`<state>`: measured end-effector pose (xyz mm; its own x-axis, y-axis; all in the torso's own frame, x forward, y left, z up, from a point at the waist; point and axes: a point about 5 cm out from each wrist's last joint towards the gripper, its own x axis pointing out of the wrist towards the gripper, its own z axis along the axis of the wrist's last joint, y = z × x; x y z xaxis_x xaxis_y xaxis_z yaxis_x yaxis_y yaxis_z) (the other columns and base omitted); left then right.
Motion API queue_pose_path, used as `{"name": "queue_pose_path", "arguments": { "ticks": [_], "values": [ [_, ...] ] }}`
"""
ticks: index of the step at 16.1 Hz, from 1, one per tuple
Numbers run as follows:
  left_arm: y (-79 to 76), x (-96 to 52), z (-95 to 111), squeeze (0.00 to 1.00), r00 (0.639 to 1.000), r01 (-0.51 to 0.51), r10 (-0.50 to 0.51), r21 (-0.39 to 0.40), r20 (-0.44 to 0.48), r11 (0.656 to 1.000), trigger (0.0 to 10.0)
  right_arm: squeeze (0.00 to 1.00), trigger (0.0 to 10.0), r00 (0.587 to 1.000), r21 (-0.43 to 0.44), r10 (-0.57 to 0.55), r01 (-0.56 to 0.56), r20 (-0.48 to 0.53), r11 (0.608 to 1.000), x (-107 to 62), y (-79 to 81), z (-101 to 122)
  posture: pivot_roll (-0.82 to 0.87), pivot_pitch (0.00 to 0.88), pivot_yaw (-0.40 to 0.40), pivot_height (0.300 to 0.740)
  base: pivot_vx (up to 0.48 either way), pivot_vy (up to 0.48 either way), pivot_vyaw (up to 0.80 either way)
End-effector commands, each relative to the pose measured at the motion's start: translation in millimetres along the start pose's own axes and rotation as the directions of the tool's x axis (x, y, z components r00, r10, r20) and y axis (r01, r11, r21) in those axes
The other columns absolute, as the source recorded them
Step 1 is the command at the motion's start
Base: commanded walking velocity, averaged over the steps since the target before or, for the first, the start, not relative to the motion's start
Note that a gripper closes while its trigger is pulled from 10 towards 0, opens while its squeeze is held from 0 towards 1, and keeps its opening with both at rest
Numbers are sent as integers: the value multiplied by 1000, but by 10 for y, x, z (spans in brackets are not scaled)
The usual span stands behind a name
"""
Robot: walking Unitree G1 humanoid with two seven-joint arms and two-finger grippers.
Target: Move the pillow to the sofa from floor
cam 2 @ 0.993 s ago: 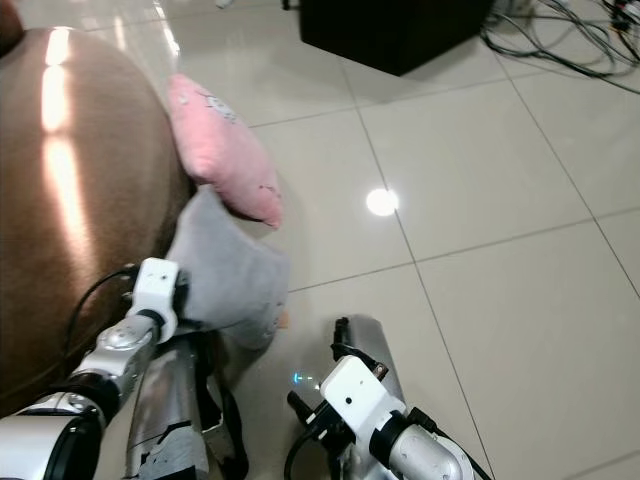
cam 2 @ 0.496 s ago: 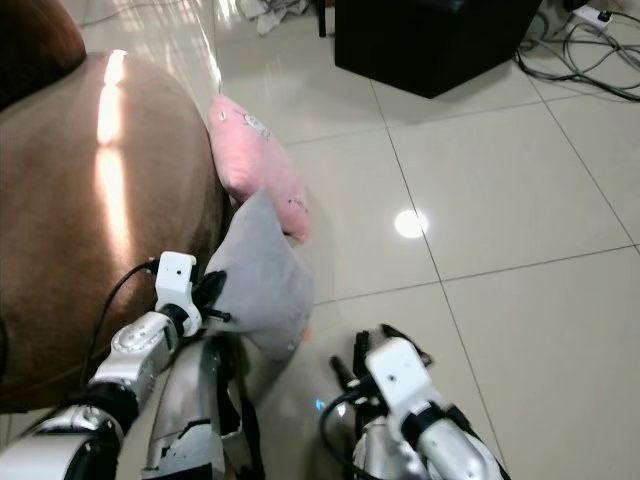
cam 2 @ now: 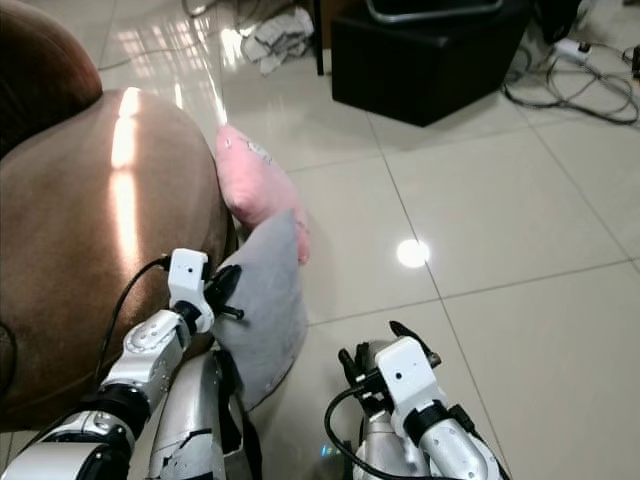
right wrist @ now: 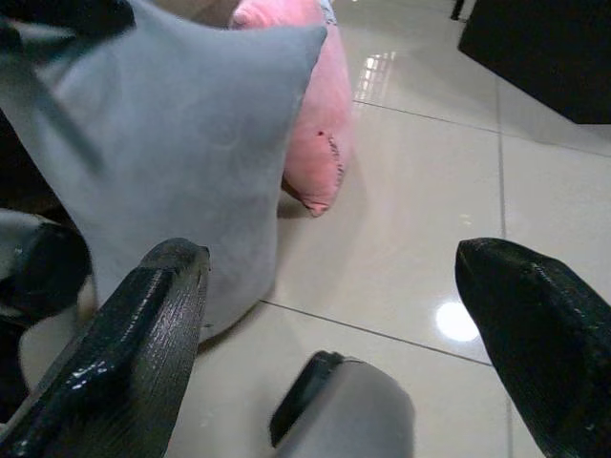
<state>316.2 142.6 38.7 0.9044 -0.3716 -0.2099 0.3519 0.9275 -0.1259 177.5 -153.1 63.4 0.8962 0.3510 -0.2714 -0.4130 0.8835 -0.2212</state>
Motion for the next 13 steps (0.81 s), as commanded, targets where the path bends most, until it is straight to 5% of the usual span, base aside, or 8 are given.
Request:
{"name": "queue_pose_path", "arguments": {
  "ticks": [1, 4, 7, 8, 9, 10, 12, 13],
  "values": [
    [9, 38, 147, 0, 998, 8, -7, -4, 66, 1000, 0, 0, 10000, 1000, -5, -7, 7, -20, 1000, -10, -3, -48, -153, 121, 94, 567, 0, 0, 0],
    [-29, 62, 330, 0, 984, 79, -71, -46, 161, 996, 0, 0, 10000, 997, 31, -76, 77, -35, 997, 30, -45, -86, -147, 113, 99, 567, 0, 0, 0],
    [32, 55, 554, 0, 968, 113, -102, -32, 229, 993, 0, 0, 10000, 989, 167, -150, 151, -21, 974, 70, -64, -112, -136, 107, 108, 567, 0, 0, 0],
    [34, 56, 587, 0, 965, 123, -113, -28, 237, 992, 0, 302, 10000, 987, 168, -157, 158, -19, 973, 78, -74, -111, -135, 105, 110, 567, 0, 0, 0],
    [22, 60, 709, 0, 951, 164, -151, -24, 268, 986, 0, 773, 10000, 983, 186, -182, 180, -9, 966, 100, -108, -110, -129, 98, 111, 567, 0, 0, 0],
    [-4, 65, 783, 0, 944, 192, -182, -8, 276, 981, 0, 1000, 10000, 981, 202, -193, 188, 6, 961, 114, -145, -93, -124, 95, 113, 567, 0, 0, 0],
    [-48, 52, 941, 0, 929, 202, -190, -4, 318, 979, 0, 1000, 10000, 976, 222, -213, 198, 48, 955, 131, -211, 20, -113, 92, 117, 567, 0, 0, 0],
    [-63, 28, 1009, 0, 921, 200, -180, -25, 346, 979, 0, 420, 10000, 971, 228, -225, 203, 75, 952, 138, -234, 101, -110, 91, 117, 567, 0, 0, 0]
  ]
}}
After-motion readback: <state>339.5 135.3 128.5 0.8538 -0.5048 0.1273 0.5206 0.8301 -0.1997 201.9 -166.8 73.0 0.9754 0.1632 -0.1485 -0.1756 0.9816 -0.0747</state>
